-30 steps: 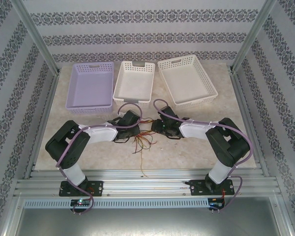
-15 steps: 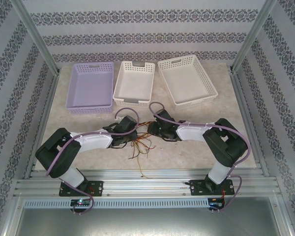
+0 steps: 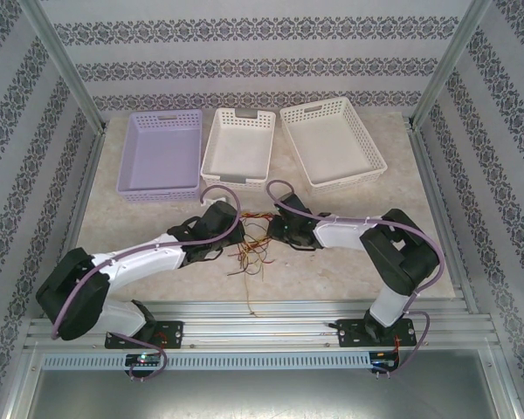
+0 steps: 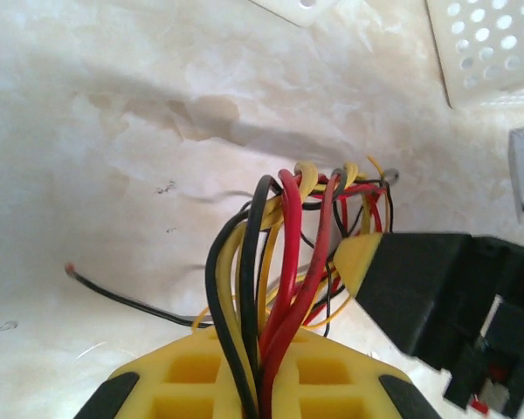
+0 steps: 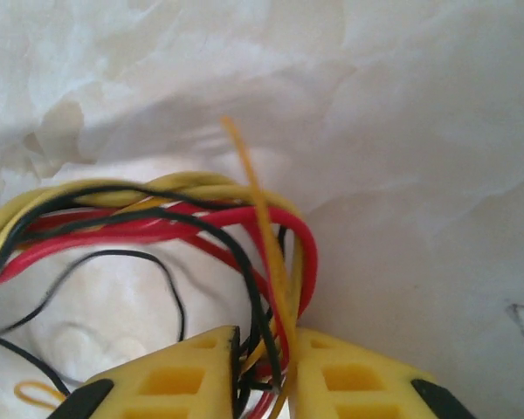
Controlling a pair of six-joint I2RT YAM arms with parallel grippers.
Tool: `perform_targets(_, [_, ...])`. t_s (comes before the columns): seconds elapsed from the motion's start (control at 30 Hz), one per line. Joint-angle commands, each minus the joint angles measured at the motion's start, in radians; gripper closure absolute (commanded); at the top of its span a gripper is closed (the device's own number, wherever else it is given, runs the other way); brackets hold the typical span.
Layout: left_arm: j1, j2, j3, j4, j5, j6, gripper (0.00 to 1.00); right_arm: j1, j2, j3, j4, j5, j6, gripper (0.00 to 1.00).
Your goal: Untangle the cables
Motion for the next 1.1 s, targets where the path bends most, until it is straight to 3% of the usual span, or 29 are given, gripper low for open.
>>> perform_targets(0.0, [-0.018, -0.049, 0.056, -0.097, 0.015, 0.085, 1.0, -0.06, -0.007, -0.028, -0.049, 0.045, -0.048, 0.86])
perform_targets(0.4, [-0.016, -0.084, 0.189, -0.318, 0.122, 0.306, 1.0, -0.189, -0.136, 0.0, -0.236, 0.096, -0.159, 0.9])
perform_targets(0.77, [0.004, -0.008, 0.394, -0.45, 0.236, 0.504, 1.0, -0.272, -0.272, 0.046, -0.369, 0.143, -0.257, 0.91])
perform_targets(0.97, [0.041, 0.063, 0.46, -0.441, 0.233, 0.551, 1.0, -0.297, -0.351, 0.026, -0.38, 0.126, -0.304, 0.88])
perform_targets(1.07, [0.055, 0.094, 0.479, -0.408, 0.248, 0.558, 1.0, -0.298, -0.39, 0.013, -0.372, 0.078, -0.342, 0.8])
